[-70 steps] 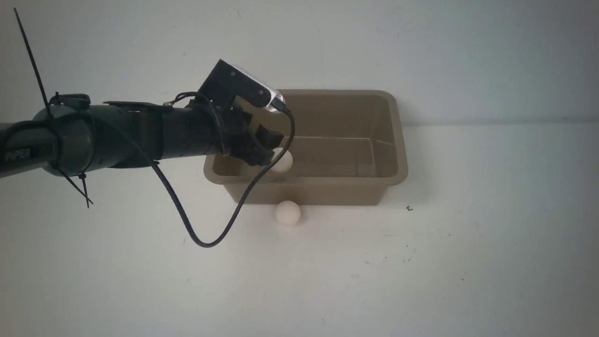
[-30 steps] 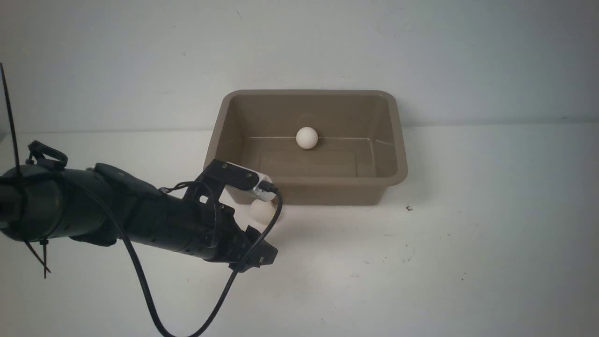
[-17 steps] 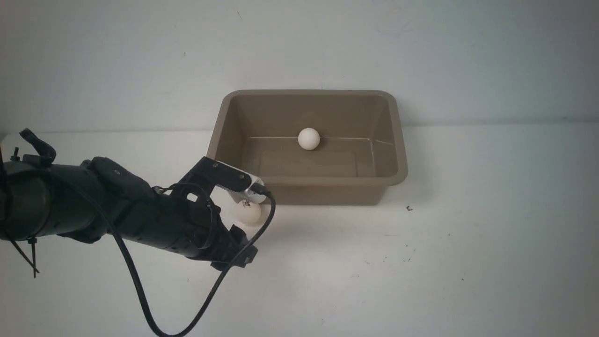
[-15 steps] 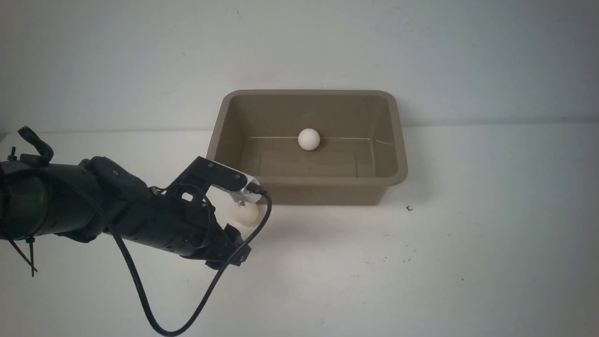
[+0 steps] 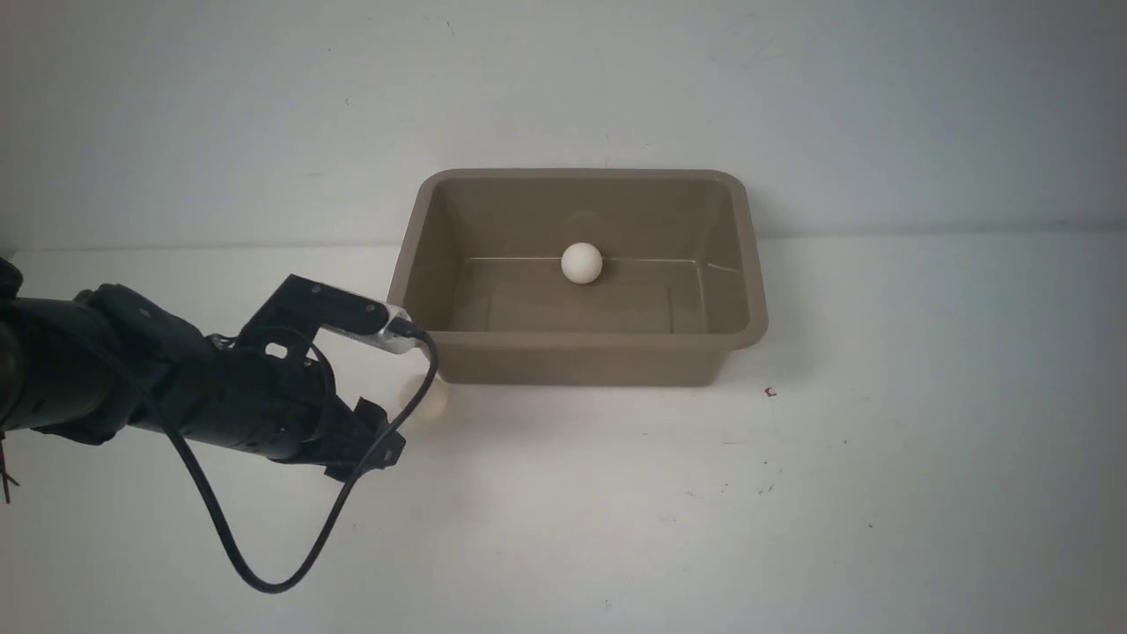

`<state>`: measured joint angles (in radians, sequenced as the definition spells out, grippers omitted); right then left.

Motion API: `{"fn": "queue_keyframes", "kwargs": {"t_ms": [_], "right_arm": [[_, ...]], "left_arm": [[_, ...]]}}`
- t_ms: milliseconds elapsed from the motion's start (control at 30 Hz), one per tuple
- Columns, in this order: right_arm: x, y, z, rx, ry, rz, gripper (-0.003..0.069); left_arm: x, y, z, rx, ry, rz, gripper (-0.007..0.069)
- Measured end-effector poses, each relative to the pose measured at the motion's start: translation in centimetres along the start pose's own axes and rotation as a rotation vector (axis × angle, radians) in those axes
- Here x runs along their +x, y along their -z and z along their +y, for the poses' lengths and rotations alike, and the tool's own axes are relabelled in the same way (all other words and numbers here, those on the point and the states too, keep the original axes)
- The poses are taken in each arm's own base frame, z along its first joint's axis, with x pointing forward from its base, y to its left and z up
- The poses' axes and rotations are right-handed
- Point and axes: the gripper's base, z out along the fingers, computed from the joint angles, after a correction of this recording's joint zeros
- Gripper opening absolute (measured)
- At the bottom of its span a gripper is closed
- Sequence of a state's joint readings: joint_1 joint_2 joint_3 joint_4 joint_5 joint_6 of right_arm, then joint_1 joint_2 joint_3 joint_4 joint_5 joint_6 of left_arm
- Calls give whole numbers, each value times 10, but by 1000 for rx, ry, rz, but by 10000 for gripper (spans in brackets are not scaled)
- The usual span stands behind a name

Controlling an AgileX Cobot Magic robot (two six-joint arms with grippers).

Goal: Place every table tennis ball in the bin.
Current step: Use the left arm to clamp the table tennis ball closest to it

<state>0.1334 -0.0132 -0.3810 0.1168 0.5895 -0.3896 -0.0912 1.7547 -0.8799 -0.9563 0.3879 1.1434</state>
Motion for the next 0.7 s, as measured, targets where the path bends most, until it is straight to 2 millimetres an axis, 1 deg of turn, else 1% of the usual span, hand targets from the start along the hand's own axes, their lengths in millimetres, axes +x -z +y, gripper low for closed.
{"fn": "queue_keyframes", "kwargs": {"t_ms": [100, 200, 333, 500, 700], "right_arm": [[0, 0, 0, 4, 8, 2, 462], [0, 0, -1, 6, 11, 2, 462], [0, 0, -1, 6, 11, 2, 462], [0, 0, -1, 6, 11, 2, 462], [0, 0, -1, 6, 11, 2, 462]], "left_arm": [[-2, 0, -1, 15, 58, -26, 533], [-5, 0, -2, 24, 87, -50, 542], [-8, 1, 3, -11, 65, -87, 542], [-9, 4, 20, -146, 9, -119, 542], [-6, 6, 36, -218, 13, -123, 542]]}}
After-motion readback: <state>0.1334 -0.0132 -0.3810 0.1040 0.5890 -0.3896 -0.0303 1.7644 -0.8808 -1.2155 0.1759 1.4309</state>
